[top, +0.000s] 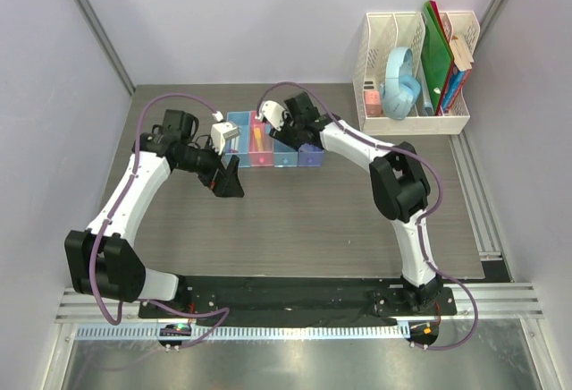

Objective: Sort the stationery into containers
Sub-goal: Place the stationery in the storage box.

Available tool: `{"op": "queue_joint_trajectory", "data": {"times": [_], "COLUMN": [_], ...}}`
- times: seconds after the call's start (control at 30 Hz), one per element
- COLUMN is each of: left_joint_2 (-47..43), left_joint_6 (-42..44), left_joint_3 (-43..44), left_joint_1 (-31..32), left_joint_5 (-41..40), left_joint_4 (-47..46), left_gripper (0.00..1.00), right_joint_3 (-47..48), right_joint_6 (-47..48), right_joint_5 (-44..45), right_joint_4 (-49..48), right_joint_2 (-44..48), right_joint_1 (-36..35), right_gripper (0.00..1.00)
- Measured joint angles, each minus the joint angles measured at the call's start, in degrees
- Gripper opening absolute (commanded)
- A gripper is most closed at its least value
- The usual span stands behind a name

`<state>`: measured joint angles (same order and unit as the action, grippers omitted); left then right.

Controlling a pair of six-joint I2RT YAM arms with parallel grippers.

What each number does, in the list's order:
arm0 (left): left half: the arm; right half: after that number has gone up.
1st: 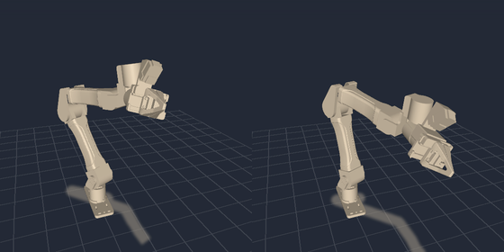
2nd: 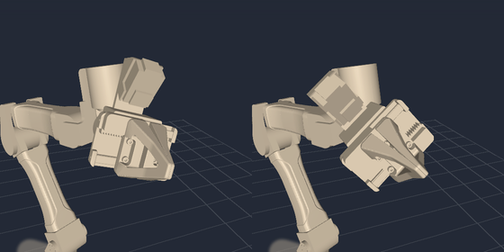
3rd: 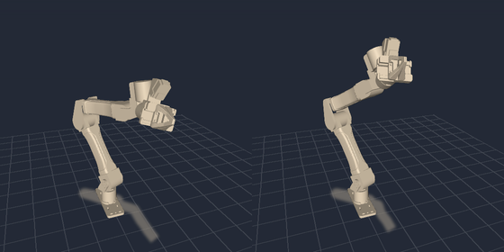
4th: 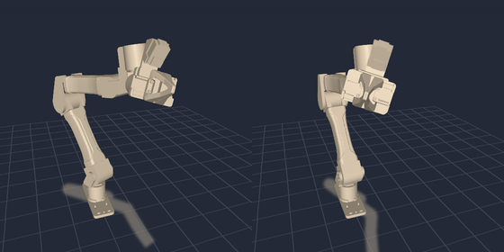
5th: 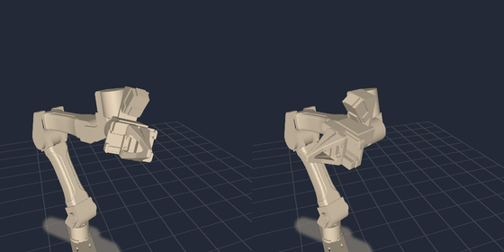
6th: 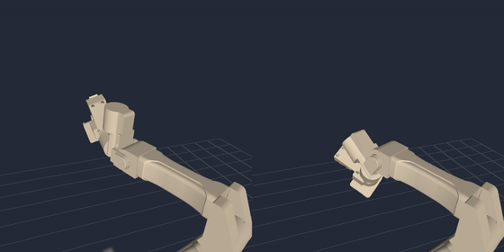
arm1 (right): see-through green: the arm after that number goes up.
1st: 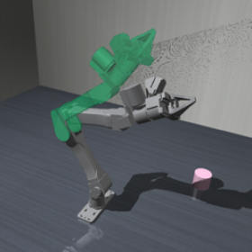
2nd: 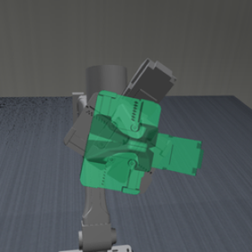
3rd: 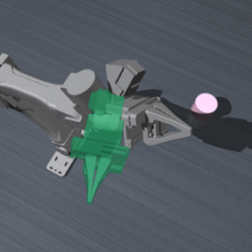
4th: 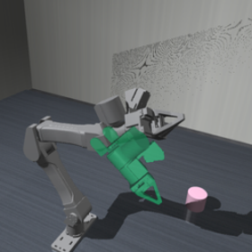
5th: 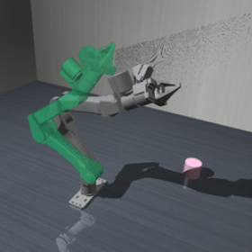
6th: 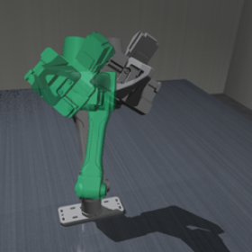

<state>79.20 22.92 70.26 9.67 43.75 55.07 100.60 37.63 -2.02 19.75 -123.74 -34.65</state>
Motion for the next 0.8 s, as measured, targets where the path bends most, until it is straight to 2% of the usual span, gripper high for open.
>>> {"op": "queue_joint_trajectory", "data": {"times": [0.2, 0.37, 0.47, 0.57, 0.8], "left_joint_2": [0.0, 0.0, 0.0, 0.02, 0.02], "left_joint_6": [0.0, 0.0, 0.0, 0.0, 0.0], "left_joint_3": [0.0, 0.0, 0.0, 0.0, 0.0], "left_joint_1": [0.0, 0.0, -0.02, -0.02, 0.0], "left_joint_5": [0.0, 0.02, 0.04, 0.26, 0.48], "left_joint_4": [0.0, 0.0, 0.0, 0.0, 0.0], "left_gripper": [1.0, 1.0, 1.0, 1.0, 1.0], "right_joint_3": [0.83, 1.36, 1.7, 2.36, 3.02], "right_joint_6": [1.09, 1.97, 2.8, 3.19, 3.67], "right_joint_5": [0.07, 0.39, 0.61, 0.85, 2.47], "right_joint_4": [0.11, 0.07, -0.07, -0.04, -0.07], "right_joint_2": [-1.53, -2.54, -2.91, -3.15, -3.32], "right_joint_1": [0.0, 0.0, 0.0, 0.0, 0.0], "right_gripper": [0.32, 0.58, 0.65, 0.69, 0.72]}}
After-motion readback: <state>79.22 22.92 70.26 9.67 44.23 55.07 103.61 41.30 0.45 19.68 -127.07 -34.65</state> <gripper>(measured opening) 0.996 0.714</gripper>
